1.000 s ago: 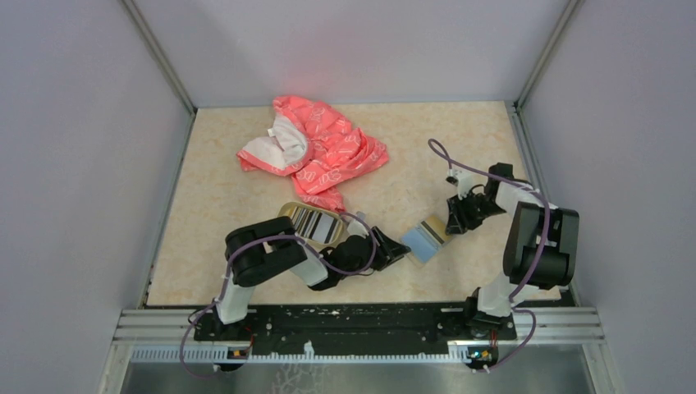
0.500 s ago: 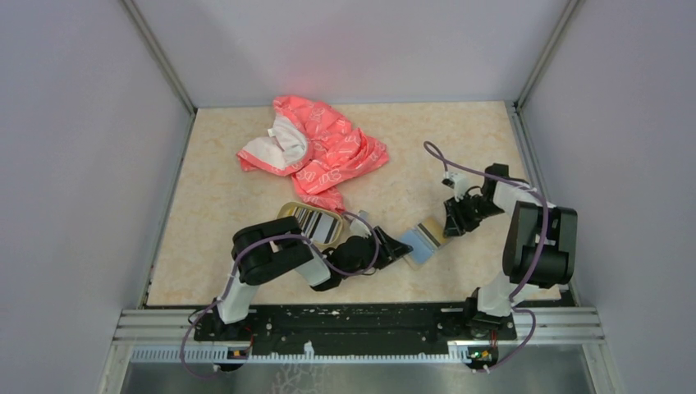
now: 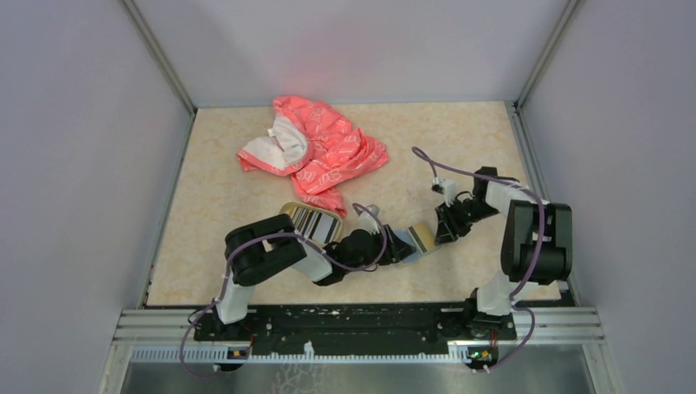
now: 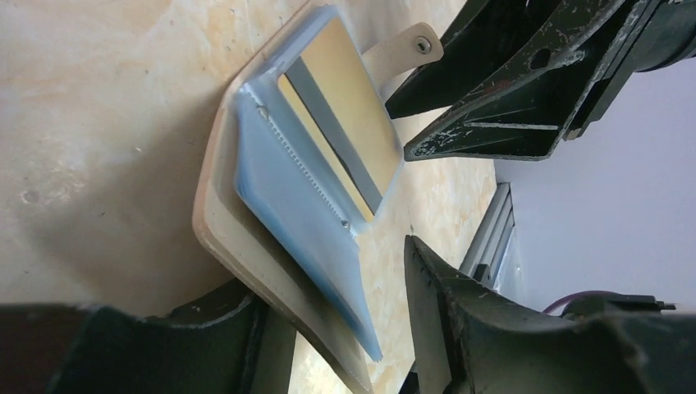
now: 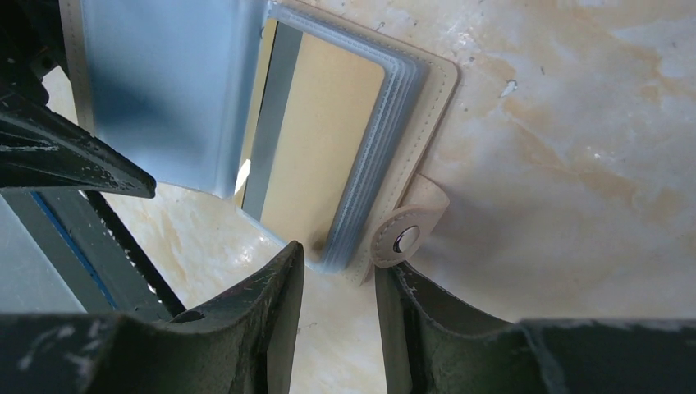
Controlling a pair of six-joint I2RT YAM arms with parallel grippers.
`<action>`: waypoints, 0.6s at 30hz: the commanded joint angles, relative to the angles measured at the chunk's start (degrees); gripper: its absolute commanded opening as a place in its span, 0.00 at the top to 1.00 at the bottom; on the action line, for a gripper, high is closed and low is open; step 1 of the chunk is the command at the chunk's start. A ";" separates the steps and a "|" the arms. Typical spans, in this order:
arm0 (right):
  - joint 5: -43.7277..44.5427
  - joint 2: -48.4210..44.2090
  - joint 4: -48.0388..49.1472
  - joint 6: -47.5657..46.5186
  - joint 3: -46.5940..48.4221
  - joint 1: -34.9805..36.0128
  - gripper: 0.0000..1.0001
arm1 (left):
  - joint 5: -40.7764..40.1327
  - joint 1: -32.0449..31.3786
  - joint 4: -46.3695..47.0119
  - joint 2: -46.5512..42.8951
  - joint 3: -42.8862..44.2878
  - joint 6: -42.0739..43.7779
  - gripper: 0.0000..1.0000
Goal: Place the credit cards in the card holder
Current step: Close the card holder at the center of the board.
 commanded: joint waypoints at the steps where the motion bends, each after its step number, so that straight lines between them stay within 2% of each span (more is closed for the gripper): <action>1: -2.90 0.76 -0.62 -0.46 1.36 1.58 0.63 | 2.25 -0.02 -5.06 -3.76 1.75 5.75 0.45; 2: -3.02 0.77 -0.60 -0.41 1.44 1.80 0.63 | 2.45 -0.24 -5.34 -4.46 1.88 7.04 0.38; 3: -3.12 0.80 -0.53 -0.33 1.45 1.98 0.63 | 2.45 -0.51 -5.90 -5.19 2.05 8.56 0.16; 4: -3.12 0.84 -0.48 -0.24 1.46 2.08 0.63 | 2.45 -0.79 -6.72 -5.86 2.49 10.14 0.03; 7: -3.31 1.06 -0.51 -0.23 1.46 2.33 0.63 | 2.73 -1.30 -8.63 -6.93 3.68 13.58 0.01; 13: -3.57 1.06 -0.54 -0.23 1.46 2.37 0.63 | 4.51 -1.22 -6.16 -6.20 4.47 18.12 0.01; 18: -3.43 0.82 -0.20 -0.05 1.37 2.37 0.63 | 10.30 -0.19 3.25 -4.41 3.24 20.19 0.01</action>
